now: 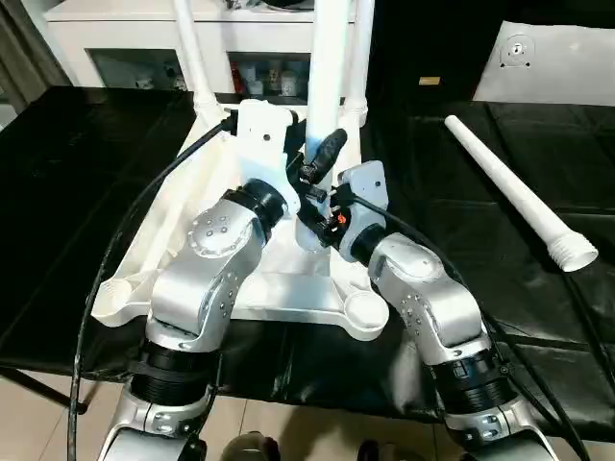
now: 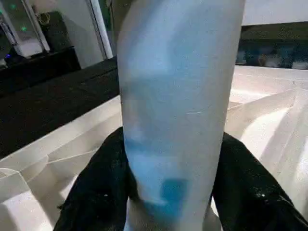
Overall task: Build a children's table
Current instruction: Insert table leg to table base
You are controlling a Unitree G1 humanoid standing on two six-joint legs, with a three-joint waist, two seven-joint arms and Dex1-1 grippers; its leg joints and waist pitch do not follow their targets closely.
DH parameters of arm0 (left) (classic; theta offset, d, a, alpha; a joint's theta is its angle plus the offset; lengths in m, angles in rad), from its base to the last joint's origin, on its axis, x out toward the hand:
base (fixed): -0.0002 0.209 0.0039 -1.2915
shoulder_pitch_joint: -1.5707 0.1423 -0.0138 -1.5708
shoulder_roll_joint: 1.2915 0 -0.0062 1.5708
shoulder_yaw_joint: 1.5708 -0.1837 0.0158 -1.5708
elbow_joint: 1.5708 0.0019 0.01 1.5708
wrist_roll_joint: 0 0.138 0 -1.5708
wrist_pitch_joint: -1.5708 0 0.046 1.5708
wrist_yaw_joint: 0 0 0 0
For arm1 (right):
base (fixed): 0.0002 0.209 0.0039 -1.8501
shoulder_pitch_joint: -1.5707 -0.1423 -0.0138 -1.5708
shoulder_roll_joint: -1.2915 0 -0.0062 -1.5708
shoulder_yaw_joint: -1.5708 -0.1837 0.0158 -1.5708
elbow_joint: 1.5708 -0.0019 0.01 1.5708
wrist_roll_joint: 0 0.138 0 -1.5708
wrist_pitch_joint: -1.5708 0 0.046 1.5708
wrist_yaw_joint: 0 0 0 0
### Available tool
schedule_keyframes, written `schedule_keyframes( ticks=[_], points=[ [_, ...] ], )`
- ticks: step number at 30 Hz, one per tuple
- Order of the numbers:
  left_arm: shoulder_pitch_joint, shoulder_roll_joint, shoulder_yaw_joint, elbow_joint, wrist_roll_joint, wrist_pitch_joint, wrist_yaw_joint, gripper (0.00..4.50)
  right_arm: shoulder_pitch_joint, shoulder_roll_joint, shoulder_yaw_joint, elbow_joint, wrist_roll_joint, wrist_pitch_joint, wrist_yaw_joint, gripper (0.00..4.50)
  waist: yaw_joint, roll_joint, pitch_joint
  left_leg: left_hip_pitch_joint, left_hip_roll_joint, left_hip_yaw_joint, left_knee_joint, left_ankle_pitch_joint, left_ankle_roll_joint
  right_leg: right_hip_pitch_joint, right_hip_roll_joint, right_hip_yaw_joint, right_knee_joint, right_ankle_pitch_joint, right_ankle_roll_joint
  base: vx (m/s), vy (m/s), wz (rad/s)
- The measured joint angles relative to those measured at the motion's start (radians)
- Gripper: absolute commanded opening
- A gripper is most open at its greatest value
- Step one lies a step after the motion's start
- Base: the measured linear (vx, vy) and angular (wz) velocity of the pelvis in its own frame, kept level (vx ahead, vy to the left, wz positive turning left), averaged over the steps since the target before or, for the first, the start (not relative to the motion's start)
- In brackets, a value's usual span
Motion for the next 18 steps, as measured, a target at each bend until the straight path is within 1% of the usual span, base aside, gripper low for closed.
schedule_keyframes(
  ticks=[4, 6, 9, 14, 17, 18],
  points=[
    [-0.016, 0.002, 0.02, 0.001, -0.037, 0.009, -0.033, 2.62, 0.002, -0.005, -0.02, -0.019, 0.039, 0.001, 0.042, 1.91, 0.0, 0.0, 0.0, 0.0, 0.0, 0.0, 0.001, 0.0, 0.0, 0.0, 0.0, 0.0, 0.0, 0.0, 0.0, 0.0, 0.0, 0.0],
    [-0.039, 0.006, 0.037, 0.001, -0.063, 0.017, -0.057, 2.89, 0.002, -0.02, -0.027, -0.033, 0.06, 0.006, 0.077, 1.91, 0.001, 0.0, 0.0, 0.0, 0.0, 0.0, 0.001, 0.0, 0.0, 0.0, 0.0, 0.0, 0.0, 0.001, 0.0, 0.0, 0.0, 0.0],
    [-0.065, 0.012, 0.09, 0.009, -0.184, 0.071, -0.145, 2.95, 0.006, -0.064, -0.04, -0.068, 0.119, 0.036, 0.158, 1.91, 0.003, 0.0, 0.0, 0.0, 0.0, 0.0, 0.002, 0.0, 0.0, 0.001, 0.0, 0.0, 0.0, 0.001, 0.0, 0.0, 0.0, 0.0],
    [-0.066, 0.054, 0.147, 0.01, -0.334, 0.136, -0.283, 2.95, 0.007, -0.129, -0.07, -0.097, 0.199, 0.081, 0.278, 1.91, 0.003, 0.0, 0.0, 0.0, 0.0, 0.0, 0.003, 0.0, 0.0, 0.0, 0.0, 0.0, 0.002, 0.001, 0.0, 0.0, 0.0, 0.0],
    [-0.08, 0.093, 0.184, 0.016, -0.436, 0.215, -0.364, 2.95, 0.01, -0.191, -0.073, -0.123, 0.243, 0.114, 0.369, 1.9, 0.003, 0.001, 0.0, 0.0, 0.001, 0.0, 0.005, 0.0, 0.0, 0.0, 0.0, 0.0, 0.004, 0.001, 0.0, 0.0, 0.0, 0.0],
    [-0.095, 0.116, 0.197, 0.029, -0.481, 0.255, -0.4, 2.95, 0.014, -0.228, -0.077, -0.137, 0.267, 0.13, 0.416, 1.9, 0.006, 0.001, -0.001, 0.0, 0.001, 0.0, 0.007, 0.0, 0.001, 0.0, 0.0, 0.0, 0.005, 0.001, 0.0, 0.0, 0.0, 0.0]
  ],
)
